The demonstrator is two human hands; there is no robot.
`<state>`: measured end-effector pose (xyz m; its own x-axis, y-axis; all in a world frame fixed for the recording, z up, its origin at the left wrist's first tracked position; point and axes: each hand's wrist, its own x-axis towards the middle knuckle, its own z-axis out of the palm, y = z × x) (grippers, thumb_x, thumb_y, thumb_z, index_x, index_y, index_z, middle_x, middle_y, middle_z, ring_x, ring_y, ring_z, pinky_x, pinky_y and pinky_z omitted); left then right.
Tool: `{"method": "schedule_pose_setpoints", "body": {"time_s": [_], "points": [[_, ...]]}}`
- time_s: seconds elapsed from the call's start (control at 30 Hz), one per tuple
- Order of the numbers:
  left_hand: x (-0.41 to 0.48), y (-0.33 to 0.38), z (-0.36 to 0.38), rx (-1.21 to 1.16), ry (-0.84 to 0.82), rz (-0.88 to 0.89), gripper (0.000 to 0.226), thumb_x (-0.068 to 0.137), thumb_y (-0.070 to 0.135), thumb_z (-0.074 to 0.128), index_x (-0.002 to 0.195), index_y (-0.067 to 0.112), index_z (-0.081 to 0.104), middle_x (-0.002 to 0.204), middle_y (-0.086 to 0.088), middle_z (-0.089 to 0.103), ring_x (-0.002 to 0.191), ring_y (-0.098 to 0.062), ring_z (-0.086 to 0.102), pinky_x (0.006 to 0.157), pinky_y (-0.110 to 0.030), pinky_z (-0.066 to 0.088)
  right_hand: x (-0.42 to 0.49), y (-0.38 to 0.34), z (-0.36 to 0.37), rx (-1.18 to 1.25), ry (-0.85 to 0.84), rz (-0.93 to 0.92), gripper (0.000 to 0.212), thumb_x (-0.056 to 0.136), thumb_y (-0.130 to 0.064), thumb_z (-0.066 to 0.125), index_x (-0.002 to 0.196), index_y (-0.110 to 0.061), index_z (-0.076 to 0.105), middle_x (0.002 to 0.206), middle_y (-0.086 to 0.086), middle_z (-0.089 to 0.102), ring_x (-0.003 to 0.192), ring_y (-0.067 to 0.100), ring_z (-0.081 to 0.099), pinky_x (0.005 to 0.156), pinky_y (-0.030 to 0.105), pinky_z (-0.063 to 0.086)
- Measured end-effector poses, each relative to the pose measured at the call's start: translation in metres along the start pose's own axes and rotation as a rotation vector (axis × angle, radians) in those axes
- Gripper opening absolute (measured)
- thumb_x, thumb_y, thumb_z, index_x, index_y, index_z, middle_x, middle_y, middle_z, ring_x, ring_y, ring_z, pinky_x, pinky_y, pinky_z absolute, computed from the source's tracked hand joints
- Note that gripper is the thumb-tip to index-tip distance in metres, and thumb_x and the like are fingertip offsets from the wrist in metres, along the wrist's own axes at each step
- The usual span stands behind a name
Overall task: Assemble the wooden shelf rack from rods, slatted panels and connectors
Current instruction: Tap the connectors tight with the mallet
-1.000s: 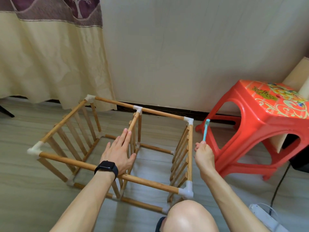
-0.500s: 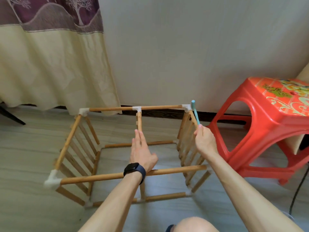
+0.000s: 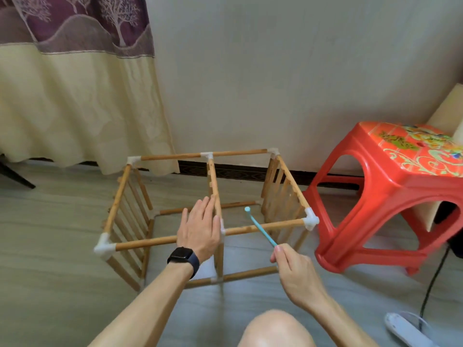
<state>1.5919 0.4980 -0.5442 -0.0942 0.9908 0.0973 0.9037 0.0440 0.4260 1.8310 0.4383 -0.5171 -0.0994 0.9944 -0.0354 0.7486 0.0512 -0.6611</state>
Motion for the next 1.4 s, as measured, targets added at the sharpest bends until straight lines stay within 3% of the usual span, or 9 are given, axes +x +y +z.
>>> {"method": "schedule_pose_setpoints", "body": {"time_s": [0.23, 0.6, 0.7, 0.8, 0.87, 1.0, 1.13, 1.27, 1.4], "points": [[-0.051, -0.055, -0.014, 0.292, -0.094, -0.105, 0.056, 0.104, 0.052, 0.008, 0.158, 0.038, 0.008, 0.168, 0.006, 0.003, 0.155, -0.017, -0.001, 0.121, -0.049, -0.008, -0.003, -0.016, 0.017, -0.158, -0.027, -0.255, 0.043, 0.1, -0.052, 0.022, 0.076, -0.022, 0.043, 0.055, -0.007, 0.047, 0.061, 0.025, 0.057, 0.055, 0.036, 0.031], [-0.051, -0.05, -0.021, 0.274, -0.161, -0.12, 0.053, 0.106, 0.049, 0.007, 0.158, 0.04, 0.005, 0.168, 0.008, -0.004, 0.154, -0.016, -0.008, 0.12, -0.051, -0.011, 0.003, -0.037, 0.014, -0.368, -0.155, -0.183, 0.041, 0.106, -0.046, 0.023, 0.077, -0.022, 0.04, 0.064, -0.002, 0.056, 0.062, 0.022, 0.054, 0.056, 0.039, 0.039], [-0.05, -0.05, -0.022, 0.265, -0.155, -0.12, 0.054, 0.106, 0.049, 0.007, 0.158, 0.039, 0.006, 0.168, 0.008, -0.004, 0.154, -0.016, -0.007, 0.121, -0.051, -0.011, 0.008, -0.048, 0.003, -0.218, -0.103, -0.269, 0.041, 0.106, -0.043, 0.028, 0.073, -0.023, 0.043, 0.056, 0.0, 0.054, 0.056, 0.02, 0.054, 0.053, 0.04, 0.038], [-0.05, -0.05, -0.021, 0.266, -0.156, -0.119, 0.054, 0.106, 0.049, 0.007, 0.158, 0.039, 0.006, 0.168, 0.008, -0.003, 0.154, -0.016, -0.007, 0.12, -0.051, -0.011, 0.001, -0.051, 0.003, 0.14, 0.12, -0.42, 0.042, 0.107, -0.042, 0.026, 0.077, -0.02, 0.045, 0.054, 0.001, 0.049, 0.047, 0.019, 0.048, 0.045, 0.035, 0.039], [-0.051, -0.05, -0.019, 0.263, -0.154, -0.122, 0.053, 0.106, 0.05, 0.007, 0.158, 0.04, 0.006, 0.168, 0.008, -0.003, 0.154, -0.016, -0.007, 0.12, -0.051, -0.012, -0.005, -0.045, 0.012, 0.15, 0.127, -0.389, 0.042, 0.105, -0.043, 0.022, 0.081, -0.018, 0.045, 0.052, 0.002, 0.046, 0.043, 0.02, 0.047, 0.041, 0.033, 0.037], [-0.051, -0.05, -0.02, 0.256, -0.157, -0.123, 0.053, 0.106, 0.05, 0.007, 0.158, 0.04, 0.007, 0.168, 0.007, -0.001, 0.154, -0.016, -0.006, 0.12, -0.051, -0.011, 0.0, -0.039, 0.02, -0.259, -0.221, -0.163, 0.043, 0.107, -0.042, 0.023, 0.073, -0.024, 0.042, 0.063, -0.002, 0.053, 0.06, 0.02, 0.053, 0.056, 0.033, 0.038], [-0.051, -0.052, -0.018, 0.264, -0.153, -0.119, 0.053, 0.106, 0.05, 0.007, 0.158, 0.04, 0.008, 0.168, 0.007, 0.0, 0.155, -0.017, -0.004, 0.12, -0.051, -0.011, -0.004, -0.049, 0.011, 0.198, 0.094, -0.329, 0.042, 0.108, -0.036, 0.028, 0.076, -0.016, 0.047, 0.052, 0.009, 0.046, 0.044, 0.021, 0.043, 0.042, 0.035, 0.034], [-0.052, -0.051, -0.019, 0.264, -0.155, -0.122, 0.053, 0.105, 0.05, 0.006, 0.158, 0.04, 0.008, 0.168, 0.007, 0.0, 0.155, -0.017, -0.004, 0.12, -0.051, -0.011, 0.003, -0.051, 0.015, -0.217, -0.243, -0.074, 0.048, 0.109, -0.039, 0.021, 0.071, -0.019, 0.043, 0.066, 0.001, 0.054, 0.065, 0.021, 0.054, 0.059, 0.038, 0.036], [-0.052, -0.052, -0.018, 0.277, -0.148, -0.117, 0.054, 0.105, 0.051, 0.007, 0.158, 0.04, 0.009, 0.168, 0.006, 0.002, 0.155, -0.017, -0.003, 0.12, -0.051, -0.011, 0.002, -0.054, 0.008, 0.128, 0.061, -0.247, 0.048, 0.109, -0.037, 0.025, 0.07, -0.018, 0.044, 0.053, 0.005, 0.048, 0.048, 0.016, 0.047, 0.047, 0.032, 0.036]]}}
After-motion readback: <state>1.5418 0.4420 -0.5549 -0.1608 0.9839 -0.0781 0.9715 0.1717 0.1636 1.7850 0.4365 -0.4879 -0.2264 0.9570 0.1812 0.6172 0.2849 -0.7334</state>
